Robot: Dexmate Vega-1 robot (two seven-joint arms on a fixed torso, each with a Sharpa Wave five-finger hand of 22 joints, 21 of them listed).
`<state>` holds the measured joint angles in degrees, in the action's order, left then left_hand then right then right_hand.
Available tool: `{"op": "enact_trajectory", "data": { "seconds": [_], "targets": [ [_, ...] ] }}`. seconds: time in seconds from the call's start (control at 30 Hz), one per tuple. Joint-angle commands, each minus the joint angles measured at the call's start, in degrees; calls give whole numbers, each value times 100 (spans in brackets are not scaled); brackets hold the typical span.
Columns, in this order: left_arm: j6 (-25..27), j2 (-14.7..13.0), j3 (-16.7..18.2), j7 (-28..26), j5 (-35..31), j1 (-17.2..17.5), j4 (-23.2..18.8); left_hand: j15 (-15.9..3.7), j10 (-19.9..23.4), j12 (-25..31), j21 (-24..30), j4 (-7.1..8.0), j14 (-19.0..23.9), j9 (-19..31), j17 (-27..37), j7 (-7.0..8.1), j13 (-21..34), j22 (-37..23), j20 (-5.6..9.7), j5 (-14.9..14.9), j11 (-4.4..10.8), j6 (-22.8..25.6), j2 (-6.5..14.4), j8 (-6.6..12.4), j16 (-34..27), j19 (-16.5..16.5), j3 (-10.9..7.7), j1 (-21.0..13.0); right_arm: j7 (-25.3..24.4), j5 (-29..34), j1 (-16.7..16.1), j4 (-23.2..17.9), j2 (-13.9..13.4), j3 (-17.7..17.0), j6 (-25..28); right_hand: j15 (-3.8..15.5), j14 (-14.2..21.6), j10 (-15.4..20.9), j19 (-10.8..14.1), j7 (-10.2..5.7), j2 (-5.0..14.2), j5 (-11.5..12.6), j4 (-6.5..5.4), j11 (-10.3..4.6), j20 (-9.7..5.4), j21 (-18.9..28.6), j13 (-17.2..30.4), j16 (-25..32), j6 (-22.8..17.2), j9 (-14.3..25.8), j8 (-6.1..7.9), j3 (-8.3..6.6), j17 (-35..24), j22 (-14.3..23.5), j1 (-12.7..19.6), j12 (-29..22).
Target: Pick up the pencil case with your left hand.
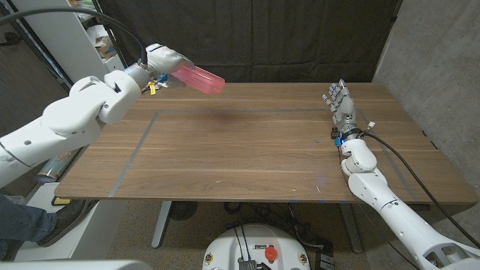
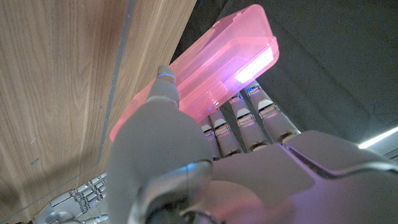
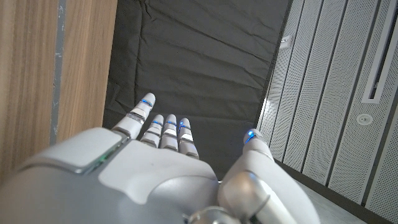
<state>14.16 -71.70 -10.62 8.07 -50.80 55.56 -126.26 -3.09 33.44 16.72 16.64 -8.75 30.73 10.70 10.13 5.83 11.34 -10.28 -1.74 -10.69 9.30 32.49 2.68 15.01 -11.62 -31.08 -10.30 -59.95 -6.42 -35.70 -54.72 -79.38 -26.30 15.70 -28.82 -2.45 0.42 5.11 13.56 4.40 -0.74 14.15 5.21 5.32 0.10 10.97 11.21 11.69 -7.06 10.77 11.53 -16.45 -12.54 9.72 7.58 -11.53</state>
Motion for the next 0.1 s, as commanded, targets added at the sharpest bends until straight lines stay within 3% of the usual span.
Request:
{"op": "enact_trajectory", "data": {
  "seconds": [0.03, 0.1],
  "targets": [
    [-29, 30, 13, -12, -40, -10, 5, -605, 61, -10, -17, 37, 45, 45, 19, 56, 26, -12, 47, -13, 2, 104, 216, 5, 24, -10, -74, -189, -23, 26, 28, 20, 28, 9, -17, 5, 52, 37, -1, -10, 78, 28, 5, 7, -12, 11, 6, 45, -65, 24, -6, 0, -10, 11, 13, -6],
    [-72, 26, -3, 2, -31, -43, 22, -609, 68, -11, -19, 36, 50, 45, 19, 60, 27, -12, 47, -12, -5, 119, 217, 7, 24, -11, -77, -191, -33, 32, 28, 39, 39, 10, -25, 5, 52, 34, 0, -9, 78, 28, 6, -4, -11, 11, 6, 45, -67, 24, -6, 0, -9, 11, 14, -5]
  ]
}}
